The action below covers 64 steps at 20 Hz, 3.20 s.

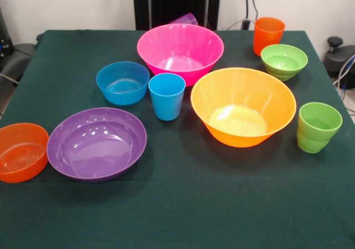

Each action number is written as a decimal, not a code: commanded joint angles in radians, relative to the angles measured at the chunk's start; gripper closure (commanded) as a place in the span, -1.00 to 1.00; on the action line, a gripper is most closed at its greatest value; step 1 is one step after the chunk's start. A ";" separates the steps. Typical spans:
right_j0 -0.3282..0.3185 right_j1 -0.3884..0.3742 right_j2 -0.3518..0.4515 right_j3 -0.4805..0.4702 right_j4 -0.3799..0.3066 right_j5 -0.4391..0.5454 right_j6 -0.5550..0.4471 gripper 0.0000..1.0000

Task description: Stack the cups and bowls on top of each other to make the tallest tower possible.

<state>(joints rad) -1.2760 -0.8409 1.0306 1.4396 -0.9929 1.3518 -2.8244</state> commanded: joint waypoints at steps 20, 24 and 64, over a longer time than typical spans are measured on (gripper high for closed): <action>0.123 0.050 -0.057 0.127 -0.045 -0.066 0.079 -1.00; 0.137 0.041 -0.055 0.157 -0.028 -0.079 0.105 -1.00; 0.496 0.191 -0.302 0.228 -0.153 -0.313 0.610 -1.00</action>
<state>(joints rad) -0.8404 -0.7514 0.8193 1.6106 -1.0641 1.1151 -2.5165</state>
